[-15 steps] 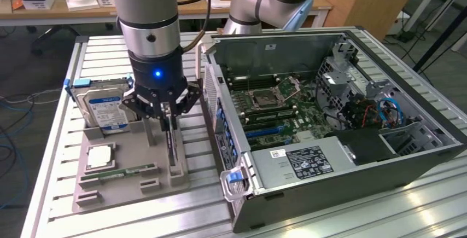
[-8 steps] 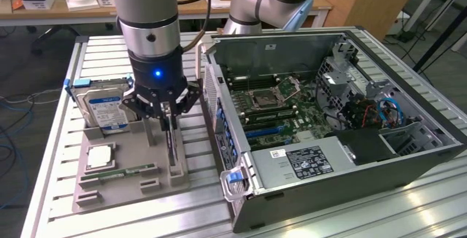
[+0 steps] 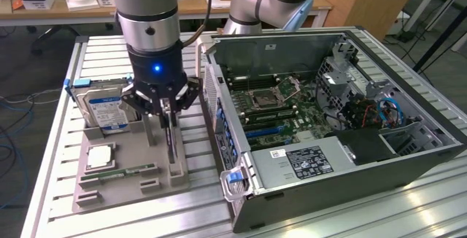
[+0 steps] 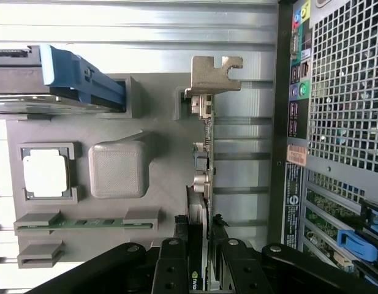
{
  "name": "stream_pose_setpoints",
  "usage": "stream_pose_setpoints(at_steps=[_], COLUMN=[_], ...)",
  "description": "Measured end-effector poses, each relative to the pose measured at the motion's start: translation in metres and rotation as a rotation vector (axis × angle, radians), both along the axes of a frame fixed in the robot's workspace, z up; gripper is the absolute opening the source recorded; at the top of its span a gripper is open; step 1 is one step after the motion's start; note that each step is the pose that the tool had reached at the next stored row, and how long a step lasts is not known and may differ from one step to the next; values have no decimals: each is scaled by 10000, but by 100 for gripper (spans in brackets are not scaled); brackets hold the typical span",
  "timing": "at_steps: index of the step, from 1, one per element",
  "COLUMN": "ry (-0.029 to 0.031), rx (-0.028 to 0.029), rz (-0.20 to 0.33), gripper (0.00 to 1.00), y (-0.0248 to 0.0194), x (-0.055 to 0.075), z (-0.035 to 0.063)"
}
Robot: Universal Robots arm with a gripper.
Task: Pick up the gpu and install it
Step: 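Pick up the gpu and move the gpu toward the slot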
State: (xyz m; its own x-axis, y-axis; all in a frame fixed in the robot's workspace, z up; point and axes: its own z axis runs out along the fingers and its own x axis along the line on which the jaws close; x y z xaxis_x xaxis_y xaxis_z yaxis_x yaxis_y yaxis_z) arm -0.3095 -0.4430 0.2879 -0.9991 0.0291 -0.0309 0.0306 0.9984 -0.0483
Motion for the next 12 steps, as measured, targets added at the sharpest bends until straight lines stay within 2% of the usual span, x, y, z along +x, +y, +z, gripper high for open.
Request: stream_pose_setpoints(at_steps=[12], ry=[1], rx=[-7], rz=[0], gripper=[26], y=[0], x=[0], z=[186])
